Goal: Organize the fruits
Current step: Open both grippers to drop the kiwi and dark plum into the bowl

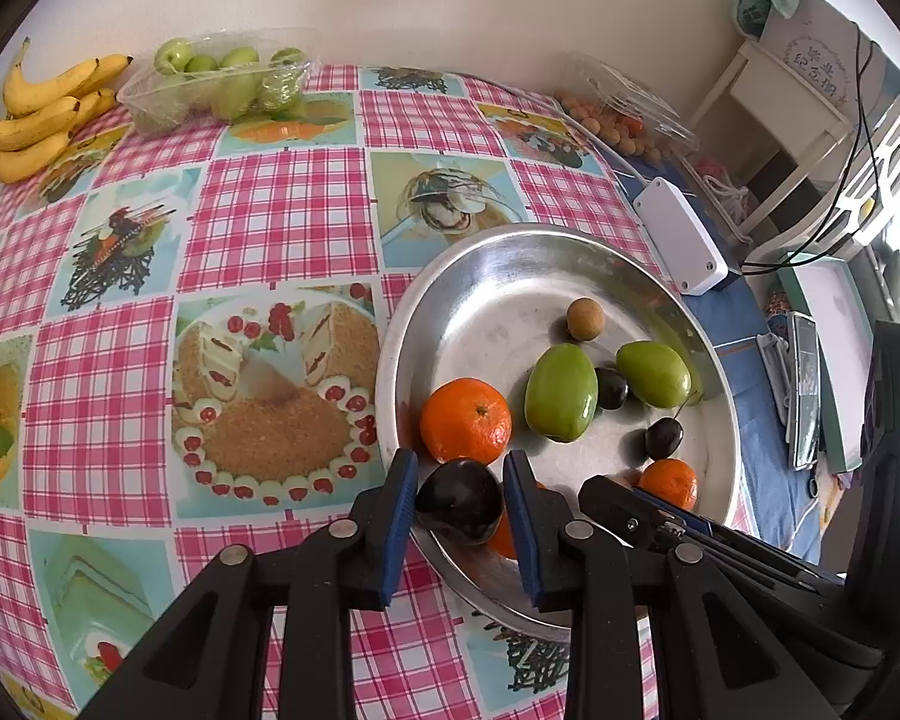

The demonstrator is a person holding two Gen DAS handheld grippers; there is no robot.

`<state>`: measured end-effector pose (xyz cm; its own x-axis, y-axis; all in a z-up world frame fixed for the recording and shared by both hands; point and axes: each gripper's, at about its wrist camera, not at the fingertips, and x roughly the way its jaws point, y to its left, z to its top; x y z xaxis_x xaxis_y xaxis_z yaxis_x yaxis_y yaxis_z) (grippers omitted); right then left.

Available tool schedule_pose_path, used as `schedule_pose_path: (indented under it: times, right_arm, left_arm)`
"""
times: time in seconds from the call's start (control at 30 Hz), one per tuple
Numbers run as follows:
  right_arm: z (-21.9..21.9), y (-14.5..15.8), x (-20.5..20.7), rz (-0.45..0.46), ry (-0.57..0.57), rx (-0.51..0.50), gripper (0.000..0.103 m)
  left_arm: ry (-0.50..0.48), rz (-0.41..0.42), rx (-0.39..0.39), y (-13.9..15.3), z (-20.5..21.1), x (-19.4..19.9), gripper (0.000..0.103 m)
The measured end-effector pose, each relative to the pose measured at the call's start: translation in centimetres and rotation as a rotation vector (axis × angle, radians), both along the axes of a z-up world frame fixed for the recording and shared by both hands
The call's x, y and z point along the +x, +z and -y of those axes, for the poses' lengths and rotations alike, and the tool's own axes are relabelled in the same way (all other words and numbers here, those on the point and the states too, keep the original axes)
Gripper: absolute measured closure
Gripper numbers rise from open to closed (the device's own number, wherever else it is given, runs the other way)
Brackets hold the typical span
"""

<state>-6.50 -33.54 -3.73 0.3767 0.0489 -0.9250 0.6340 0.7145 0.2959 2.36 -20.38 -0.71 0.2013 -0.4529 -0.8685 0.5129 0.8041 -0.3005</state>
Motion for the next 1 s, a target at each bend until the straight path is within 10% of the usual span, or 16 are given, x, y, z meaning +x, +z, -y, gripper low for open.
schedule_pose_path:
  times: [0.47, 0.83, 1.0]
  right_arm:
    - [-0.2, 0.8, 0.4, 0.022, 0.014, -0.016, 0.076]
    - [-0.6, 1.0, 0.9, 0.02, 0.041, -0.033, 0.075]
    - [-0.8, 1.1, 1.2, 0.02, 0.055, -0.044, 0.047]
  left_arm:
    - [0.037, 0.027, 0.012, 0.8, -0.7, 0.3, 0.066]
    - [0.189, 0.03, 0.104, -0.3, -3.8, 2.4, 0.035]
    - [0.224, 0.035, 0.139, -0.7, -4.5, 2.8, 0.017]
